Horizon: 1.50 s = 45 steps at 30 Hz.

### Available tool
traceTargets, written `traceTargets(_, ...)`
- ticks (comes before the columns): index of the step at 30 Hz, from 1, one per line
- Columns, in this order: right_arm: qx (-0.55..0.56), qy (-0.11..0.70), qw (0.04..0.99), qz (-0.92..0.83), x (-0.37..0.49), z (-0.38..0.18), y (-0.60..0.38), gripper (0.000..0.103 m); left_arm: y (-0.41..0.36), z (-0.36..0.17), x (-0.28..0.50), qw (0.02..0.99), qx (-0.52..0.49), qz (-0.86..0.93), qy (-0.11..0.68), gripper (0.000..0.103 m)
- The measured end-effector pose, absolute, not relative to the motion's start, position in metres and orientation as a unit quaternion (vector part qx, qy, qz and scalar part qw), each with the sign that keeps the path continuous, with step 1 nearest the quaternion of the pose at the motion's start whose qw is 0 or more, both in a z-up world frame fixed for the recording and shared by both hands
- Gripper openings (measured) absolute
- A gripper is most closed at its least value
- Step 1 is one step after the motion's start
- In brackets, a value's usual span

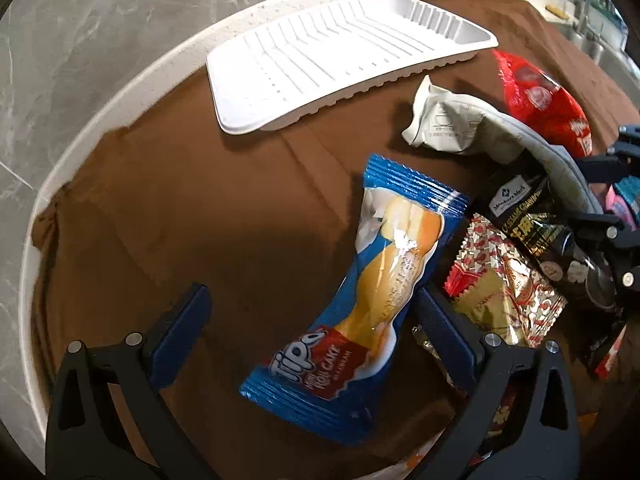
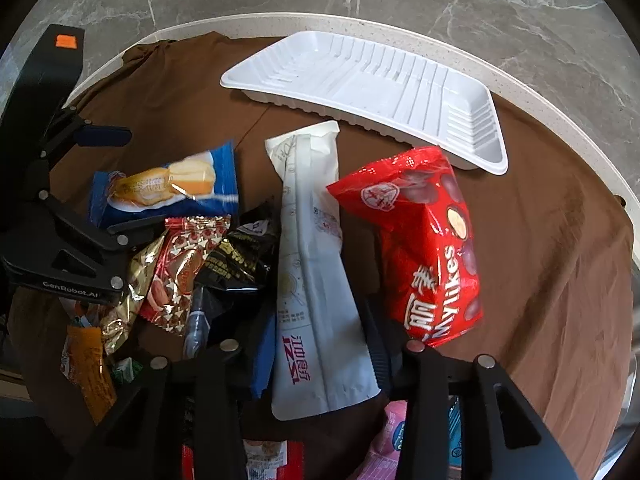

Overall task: Organize snacks
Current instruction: 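Grasp the blue cake packet with the left gripper while the right grasps the white long packet, then place the blue cake packet in the white tray with the left gripper while the right places the white packet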

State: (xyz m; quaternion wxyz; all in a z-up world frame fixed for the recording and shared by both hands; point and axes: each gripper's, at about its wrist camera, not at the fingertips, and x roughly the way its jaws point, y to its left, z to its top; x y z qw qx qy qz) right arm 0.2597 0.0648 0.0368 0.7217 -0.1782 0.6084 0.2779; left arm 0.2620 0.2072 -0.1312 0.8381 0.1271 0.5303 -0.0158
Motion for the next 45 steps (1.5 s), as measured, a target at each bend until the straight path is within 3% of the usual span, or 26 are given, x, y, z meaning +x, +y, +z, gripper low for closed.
traceTargets(9, -0.158, 0.612, 0.723, 0.278, 0.264, 0.033, 0.061, 0.041, 0.24, -0.146, 0.271, 0.839, 0.036, -0.052, 0.54, 0.103)
traceTargets(20, -0.104, 0.637, 0.71, 0.281, 0.28, 0.032, 0.05, 0.041, 0.236, -0.144, 0.27, 0.836, 0.061, -0.08, 0.539, 0.102)
traceTargets(23, -0.104, 0.637, 0.712, 0.277, 0.283, 0.036, 0.048, 0.041, 0.224, -0.137, 0.267, 0.836, 0.099, -0.098, 0.531, 0.091)
traceTargets(28, -0.101, 0.642, 0.708, 0.274, 0.284, 0.039, 0.049, 0.039, 0.217, -0.129, 0.268, 0.829, 0.1, -0.137, 0.533, 0.044)
traceTargets(30, -0.101, 0.643, 0.708, 0.273, 0.284, 0.039, 0.049, 0.038, 0.216, -0.128, 0.269, 0.828, 0.089, -0.146, 0.533, 0.033)
traceTargets(45, -0.047, 0.64, 0.713, 0.281, 0.292, 0.063, 0.046, 0.036, 0.244, -0.115, 0.277, 0.827, 0.003, -0.158, 0.539, 0.026)
